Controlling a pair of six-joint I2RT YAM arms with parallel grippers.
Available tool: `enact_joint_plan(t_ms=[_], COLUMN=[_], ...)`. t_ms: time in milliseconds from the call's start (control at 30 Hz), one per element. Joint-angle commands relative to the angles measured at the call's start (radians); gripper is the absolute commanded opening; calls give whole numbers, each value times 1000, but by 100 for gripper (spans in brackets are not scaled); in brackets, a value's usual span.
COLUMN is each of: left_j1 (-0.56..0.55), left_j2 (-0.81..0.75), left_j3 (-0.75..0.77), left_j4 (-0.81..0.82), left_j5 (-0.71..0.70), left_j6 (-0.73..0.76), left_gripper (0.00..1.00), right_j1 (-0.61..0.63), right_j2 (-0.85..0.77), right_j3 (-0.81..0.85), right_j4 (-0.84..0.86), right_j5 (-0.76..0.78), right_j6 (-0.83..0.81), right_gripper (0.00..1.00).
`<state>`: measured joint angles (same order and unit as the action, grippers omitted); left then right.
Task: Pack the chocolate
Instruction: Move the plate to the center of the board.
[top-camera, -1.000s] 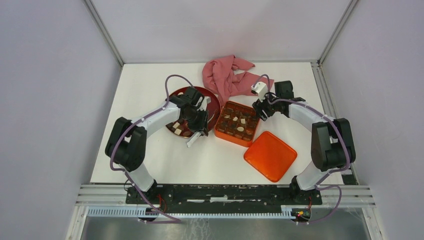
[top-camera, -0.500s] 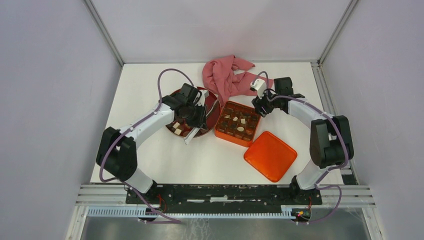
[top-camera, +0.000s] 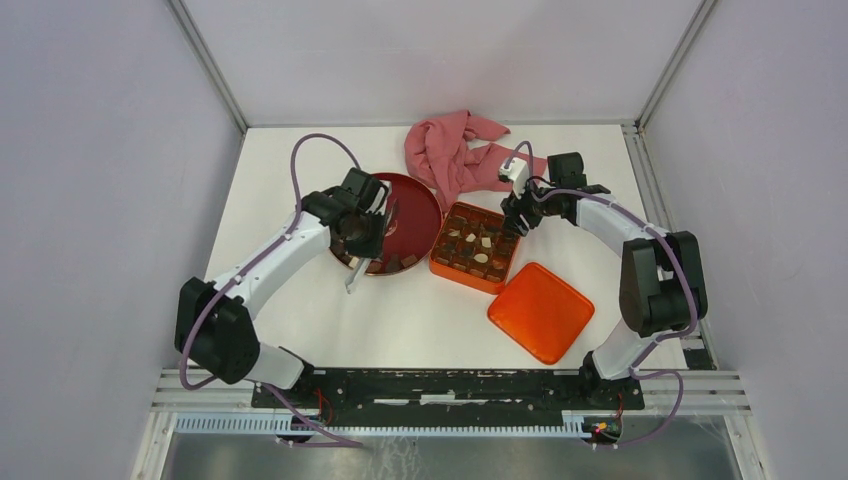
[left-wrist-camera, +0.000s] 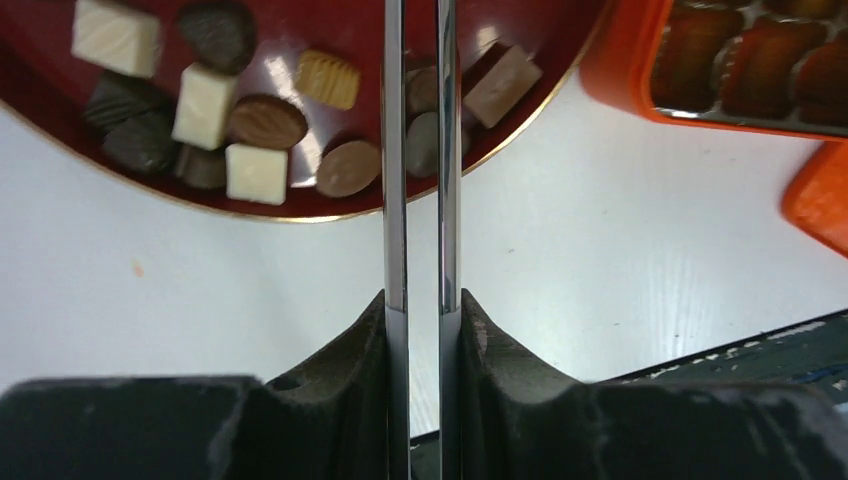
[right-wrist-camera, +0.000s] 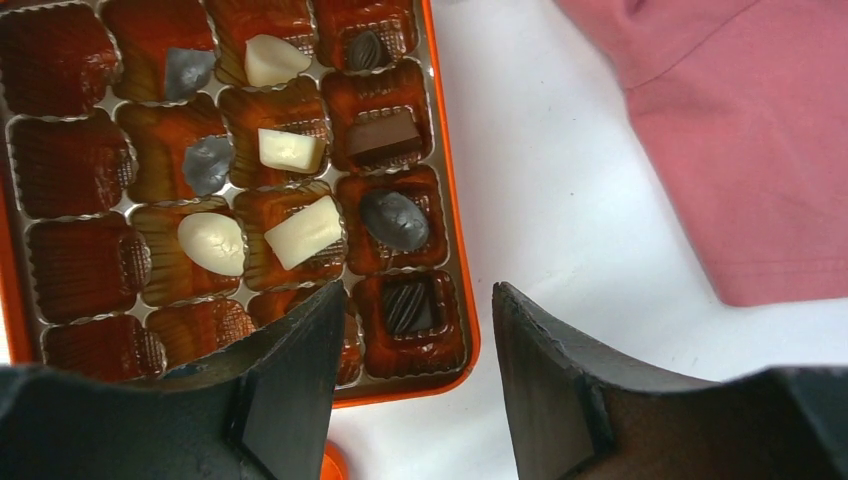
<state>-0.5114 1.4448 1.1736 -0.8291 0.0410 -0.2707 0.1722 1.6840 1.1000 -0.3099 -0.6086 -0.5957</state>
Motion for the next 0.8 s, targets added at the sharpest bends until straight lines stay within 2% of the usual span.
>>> enact_joint_plan(t_ms=[0,67,267,400,600,767], left_j1=[30,51,94,107,117,119], left_j2=[-35,-28,19,48,90,104], left_j3=[41,31,57,72,89,95], left_j4=[-111,-124,-139,-159,-174,-182], left_j5=[-104,-114,-141,-139,-148,-186], left_j6=[25,25,90,124,126,132], left_gripper=[14,17,20,30,35,46], right_j1=[2,2,2,2,3,3], right_j2=[-42,-53,-75,-85,-92,-88], right_j3=[19,11,-3,-4,-5,-6], right_j4=[-5,-4,-3,-8,-8,-9], right_j5=[-58,-70,-86,-88,-89,-94], right_j6=[7,7,6,-2,-4,-6], right_gripper=[62,62,62,62,62,62])
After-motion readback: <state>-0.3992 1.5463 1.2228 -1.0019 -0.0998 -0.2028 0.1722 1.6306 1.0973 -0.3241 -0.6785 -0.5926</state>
